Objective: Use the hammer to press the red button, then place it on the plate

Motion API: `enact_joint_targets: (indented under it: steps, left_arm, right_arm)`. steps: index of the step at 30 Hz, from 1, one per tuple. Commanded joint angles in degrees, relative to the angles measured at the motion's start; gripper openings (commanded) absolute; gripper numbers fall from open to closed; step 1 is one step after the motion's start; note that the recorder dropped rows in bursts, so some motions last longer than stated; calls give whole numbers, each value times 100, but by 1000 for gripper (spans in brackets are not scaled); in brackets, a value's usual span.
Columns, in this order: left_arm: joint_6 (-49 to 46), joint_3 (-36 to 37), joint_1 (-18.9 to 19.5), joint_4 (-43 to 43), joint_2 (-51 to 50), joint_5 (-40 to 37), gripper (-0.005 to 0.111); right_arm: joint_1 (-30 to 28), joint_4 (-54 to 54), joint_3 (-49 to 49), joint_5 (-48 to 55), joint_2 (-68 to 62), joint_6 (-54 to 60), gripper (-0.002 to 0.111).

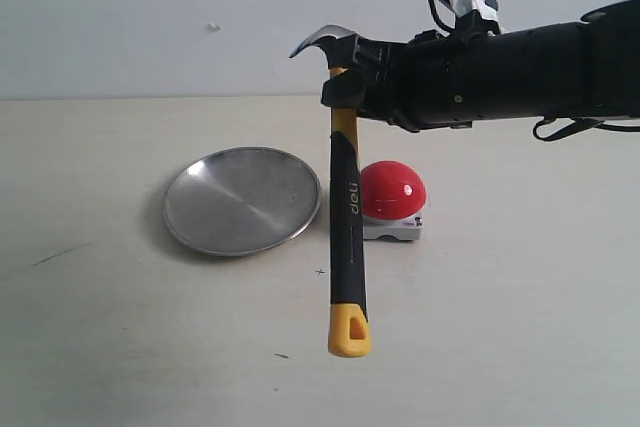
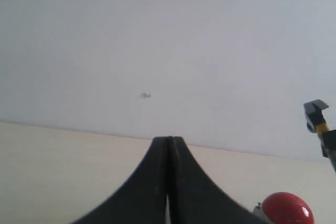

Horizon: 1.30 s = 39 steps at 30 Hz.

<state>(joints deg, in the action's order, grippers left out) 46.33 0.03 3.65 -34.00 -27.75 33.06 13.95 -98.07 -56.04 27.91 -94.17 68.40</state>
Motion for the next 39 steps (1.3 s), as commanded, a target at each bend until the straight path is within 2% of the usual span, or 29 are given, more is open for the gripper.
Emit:
enact_joint_targets:
  steps: [1, 7, 14, 20, 26, 28, 32, 34, 39]
  left_arm:
    - [447, -159, -28, -686, -732, 318, 0]
    - [1353, -689, -28, -1649, -2220, 445, 0]
    - [1834, -1226, -28, -2490, -3707, 1495, 0]
    - [1834, -1373, -28, -2580, -4330, 1568, 0]
    - [1838, -1416, -28, -2683, -4520, 1893, 0]
    - [1838, -1416, -28, -2683, -4534, 1893, 7]
    - [1915, -1416, -28, -2709, -4534, 1981, 39]
    - [2015, -1416, -28, -2709, -4534, 2039, 45]
    - [2015, -1416, -28, -2755, -4630, 2108, 45]
  right_arm:
    - [0, -187, -96, 42, 75, 175, 0]
    - [0, -187, -96, 102, 75, 188, 0]
    - [0, -187, -96, 190, 75, 188, 0]
    - [0, -187, -96, 227, 75, 86, 0]
    - [0, -187, -96, 130, 55, 75, 0]
    - [0, -187, -96, 235, 20, 49, 0]
    - [0, -187, -96, 211, 20, 49, 0]
    - [0, -187, -96, 183, 20, 49, 0]
    - [0, -187, -96, 186, 20, 49, 0]
